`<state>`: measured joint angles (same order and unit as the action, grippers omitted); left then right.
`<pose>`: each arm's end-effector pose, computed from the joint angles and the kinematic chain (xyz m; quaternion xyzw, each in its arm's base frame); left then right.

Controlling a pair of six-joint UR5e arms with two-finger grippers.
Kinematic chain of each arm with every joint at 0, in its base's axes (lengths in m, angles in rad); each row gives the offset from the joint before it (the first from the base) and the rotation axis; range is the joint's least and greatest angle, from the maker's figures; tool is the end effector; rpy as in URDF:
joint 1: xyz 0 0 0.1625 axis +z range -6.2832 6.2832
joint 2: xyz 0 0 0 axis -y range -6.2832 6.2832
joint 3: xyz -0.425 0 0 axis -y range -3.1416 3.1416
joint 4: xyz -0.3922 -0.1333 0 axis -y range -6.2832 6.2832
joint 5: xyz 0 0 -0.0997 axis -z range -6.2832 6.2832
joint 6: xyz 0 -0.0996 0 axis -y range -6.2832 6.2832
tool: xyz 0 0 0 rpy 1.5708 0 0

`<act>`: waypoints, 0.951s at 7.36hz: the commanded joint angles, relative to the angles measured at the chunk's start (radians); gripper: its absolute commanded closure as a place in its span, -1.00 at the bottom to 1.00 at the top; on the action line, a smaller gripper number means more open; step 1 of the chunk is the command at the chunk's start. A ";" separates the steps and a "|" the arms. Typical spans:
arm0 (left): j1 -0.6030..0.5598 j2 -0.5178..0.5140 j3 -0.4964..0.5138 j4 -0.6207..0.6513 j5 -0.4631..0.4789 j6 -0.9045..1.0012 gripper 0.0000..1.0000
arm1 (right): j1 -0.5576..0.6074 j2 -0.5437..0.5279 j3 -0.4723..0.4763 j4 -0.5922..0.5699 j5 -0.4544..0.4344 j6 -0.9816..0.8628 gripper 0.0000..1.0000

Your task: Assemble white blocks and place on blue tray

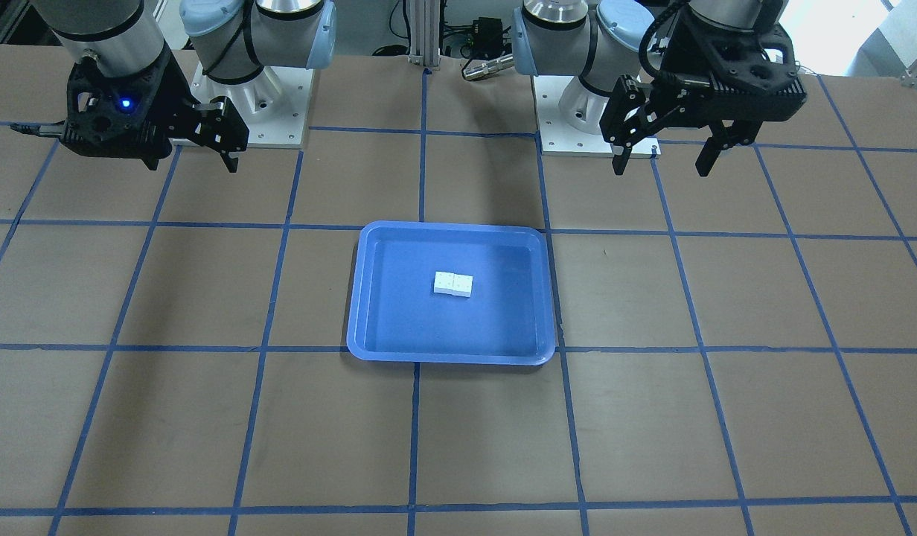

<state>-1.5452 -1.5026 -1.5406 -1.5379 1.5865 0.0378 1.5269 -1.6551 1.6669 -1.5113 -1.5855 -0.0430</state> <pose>-0.1196 -0.4764 0.5394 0.0056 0.9978 -0.0653 0.0099 0.1120 -0.4541 0.4749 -0.0002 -0.9993 -0.0359 0.0058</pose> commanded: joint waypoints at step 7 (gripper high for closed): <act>0.014 -0.048 0.017 0.005 -0.002 0.004 -1.00 | 0.002 -0.012 -0.003 0.002 0.024 0.078 -1.00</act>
<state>-1.5330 -1.5267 -1.5320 -1.5344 1.5857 0.0413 1.5294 -1.6680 1.6640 -1.5095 -1.5610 0.0027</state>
